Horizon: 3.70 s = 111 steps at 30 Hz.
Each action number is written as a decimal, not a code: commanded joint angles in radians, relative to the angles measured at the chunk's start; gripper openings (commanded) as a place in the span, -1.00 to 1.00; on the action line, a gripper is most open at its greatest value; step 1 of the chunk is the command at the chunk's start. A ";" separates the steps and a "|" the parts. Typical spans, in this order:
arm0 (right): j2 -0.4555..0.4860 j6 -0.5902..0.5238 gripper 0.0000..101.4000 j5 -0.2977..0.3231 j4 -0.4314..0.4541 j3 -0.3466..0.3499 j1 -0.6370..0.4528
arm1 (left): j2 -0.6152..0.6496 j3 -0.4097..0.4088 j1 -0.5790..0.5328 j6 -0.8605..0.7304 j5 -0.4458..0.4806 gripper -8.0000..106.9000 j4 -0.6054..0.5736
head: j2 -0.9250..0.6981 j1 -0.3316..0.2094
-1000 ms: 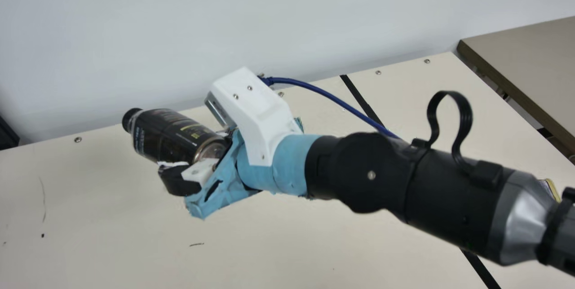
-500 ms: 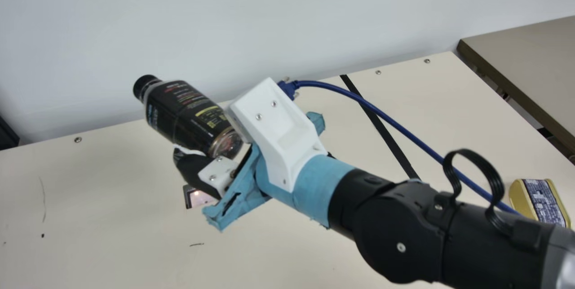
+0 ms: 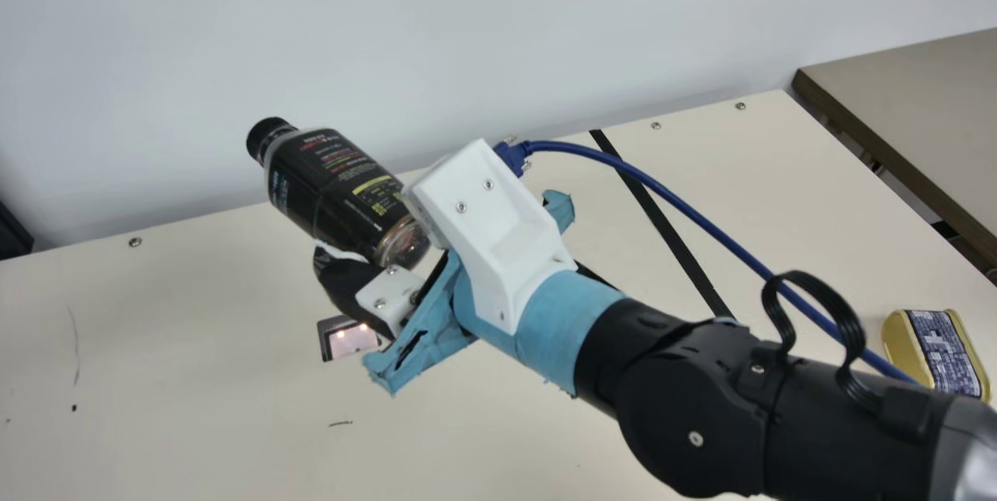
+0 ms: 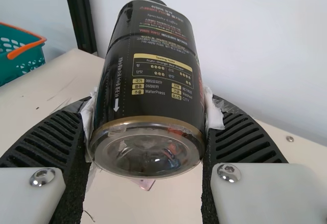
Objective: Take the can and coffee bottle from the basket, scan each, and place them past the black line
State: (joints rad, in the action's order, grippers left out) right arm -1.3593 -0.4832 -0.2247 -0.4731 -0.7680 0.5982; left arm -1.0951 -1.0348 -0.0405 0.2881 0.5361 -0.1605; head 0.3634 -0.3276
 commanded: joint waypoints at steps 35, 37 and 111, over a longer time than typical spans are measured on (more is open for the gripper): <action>-0.454 0.101 -1.00 -0.296 0.344 -0.085 -0.030 | 0.000 0.000 0.000 0.000 0.000 0.71 0.000 | 0.012 -0.001; -0.464 0.102 -1.00 -0.295 0.347 -0.095 -0.026 | 0.000 0.000 0.000 0.000 0.000 0.71 0.000 | 0.012 -0.001; -0.340 -0.084 -1.00 -0.560 0.047 0.208 -0.707 | 0.000 0.000 0.000 0.000 0.000 0.71 0.000 | 0.521 -0.005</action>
State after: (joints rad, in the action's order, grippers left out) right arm -1.6897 -0.5652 -0.7715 -0.4242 -0.5629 -0.0920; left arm -1.0951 -1.0348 -0.0405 0.2881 0.5361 -0.1605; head 0.8599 -0.3071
